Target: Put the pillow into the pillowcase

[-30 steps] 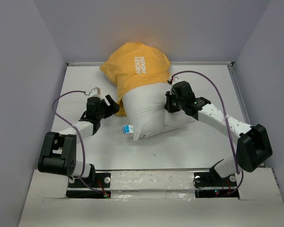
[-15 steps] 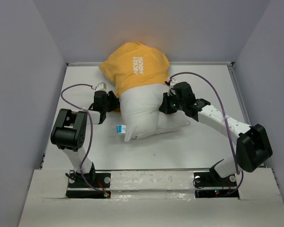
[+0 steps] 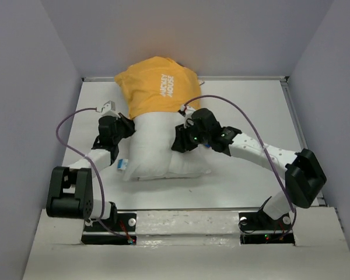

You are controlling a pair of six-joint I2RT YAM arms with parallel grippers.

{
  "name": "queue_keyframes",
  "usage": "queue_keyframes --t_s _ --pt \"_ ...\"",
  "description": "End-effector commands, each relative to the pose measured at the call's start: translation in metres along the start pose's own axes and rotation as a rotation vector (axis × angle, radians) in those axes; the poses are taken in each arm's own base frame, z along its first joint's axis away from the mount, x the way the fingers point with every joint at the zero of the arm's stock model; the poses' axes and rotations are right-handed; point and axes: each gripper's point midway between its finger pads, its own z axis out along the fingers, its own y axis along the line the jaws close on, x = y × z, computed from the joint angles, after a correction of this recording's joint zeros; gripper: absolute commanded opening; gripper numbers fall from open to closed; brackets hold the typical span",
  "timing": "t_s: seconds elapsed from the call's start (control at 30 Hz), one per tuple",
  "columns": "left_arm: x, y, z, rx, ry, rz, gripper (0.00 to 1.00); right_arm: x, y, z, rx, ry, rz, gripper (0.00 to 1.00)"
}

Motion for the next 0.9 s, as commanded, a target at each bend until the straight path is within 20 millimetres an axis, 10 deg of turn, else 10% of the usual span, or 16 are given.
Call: queue_keyframes --t_s 0.0,0.03,0.1,0.27,0.37,0.47,0.57,0.7,0.87 --pt "-0.05 -0.031 -0.033 0.168 -0.047 -0.117 0.0 -0.062 0.097 -0.002 -0.273 -0.118 -0.057 0.71" --pt "-0.075 -0.008 -0.038 0.115 -0.104 -0.151 0.0 -0.071 0.108 -0.018 -0.31 -0.139 -0.085 0.9" --pt "-0.086 0.008 -0.04 0.074 -0.095 -0.173 0.0 -0.079 0.116 -0.044 -0.326 -0.187 -0.131 0.97" --pt "-0.093 0.045 -0.035 -0.049 -0.052 -0.159 0.0 -0.105 0.065 -0.111 -0.196 -0.357 -0.157 0.89" --pt "-0.095 0.043 -0.034 -0.039 -0.046 -0.155 0.0 -0.102 -0.044 -0.097 0.071 -0.4 -0.034 0.47" --pt "-0.093 0.046 -0.032 -0.046 -0.027 -0.146 0.0 -0.076 -0.091 -0.065 0.181 -0.338 -0.031 0.0" --pt "-0.089 0.046 -0.028 -0.04 0.0 -0.147 0.0 -0.059 -0.113 -0.023 0.179 -0.273 -0.045 0.01" --pt "-0.092 0.048 -0.025 -0.051 0.024 -0.117 0.0 -0.05 -0.115 0.006 0.099 -0.269 -0.074 0.39" --pt "-0.093 0.058 -0.019 -0.096 0.066 -0.076 0.0 -0.019 -0.113 0.041 0.032 -0.185 -0.043 0.51"
